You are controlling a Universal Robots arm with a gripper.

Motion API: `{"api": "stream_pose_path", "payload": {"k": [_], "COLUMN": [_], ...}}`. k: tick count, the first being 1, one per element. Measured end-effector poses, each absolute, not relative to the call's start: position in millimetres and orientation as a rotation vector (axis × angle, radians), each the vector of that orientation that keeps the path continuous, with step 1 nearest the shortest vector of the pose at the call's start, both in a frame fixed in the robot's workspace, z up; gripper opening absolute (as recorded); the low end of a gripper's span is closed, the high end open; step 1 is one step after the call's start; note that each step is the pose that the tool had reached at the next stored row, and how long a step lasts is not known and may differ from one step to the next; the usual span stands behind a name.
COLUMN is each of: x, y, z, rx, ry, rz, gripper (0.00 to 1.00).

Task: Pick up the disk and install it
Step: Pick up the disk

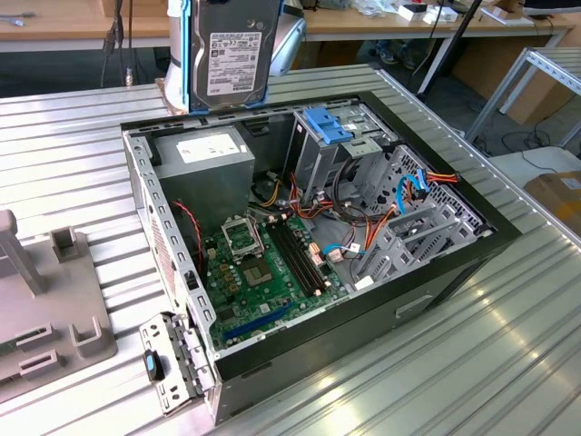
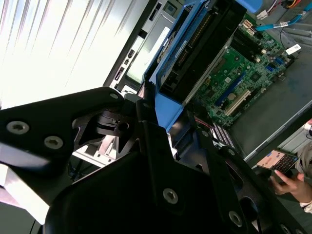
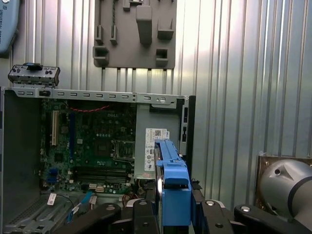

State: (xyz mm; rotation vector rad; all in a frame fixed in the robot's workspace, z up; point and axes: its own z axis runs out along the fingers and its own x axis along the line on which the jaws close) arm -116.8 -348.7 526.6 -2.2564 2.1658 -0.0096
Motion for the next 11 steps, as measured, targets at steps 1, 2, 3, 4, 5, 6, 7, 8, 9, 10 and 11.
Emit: {"api": "stream_pose_path", "payload": {"k": [1,2,3,4,5,6,7,8,9,10,11], "x": [-116.8,-116.8,-116.7,-116.7,-116.7,-116.7,-116.6,-116.0,-115.5,-114.8,-113.8], "y": [-348.7,-348.7,-348.7,-348.7,-348.7,-348.7,-348.6,-348.6,-348.6,-348.5,-348.5], "z": [526.6,526.6,526.6,526.6,526.6,526.6,526.6,526.6,526.6,526.6,526.6], "rx": [-2.256,-2.256,-2.256,-2.256,-2.256,-2.256,-2.256,-2.257,-2.257,-2.256,-2.256], "ry": [2.166,2.166,2.166,2.166,2.166,2.166,2.166,2.166,2.166,2.166,2.166], "rz": [-0.010,-0.010,-0.010,-0.010,-0.010,-0.010,-0.010,-0.010,-0.010,-0.010,-0.010], "gripper": [0.36,0.36,0.36,0.36,0.36,0.36,0.36,0.36,0.36,0.36,0.36]}}
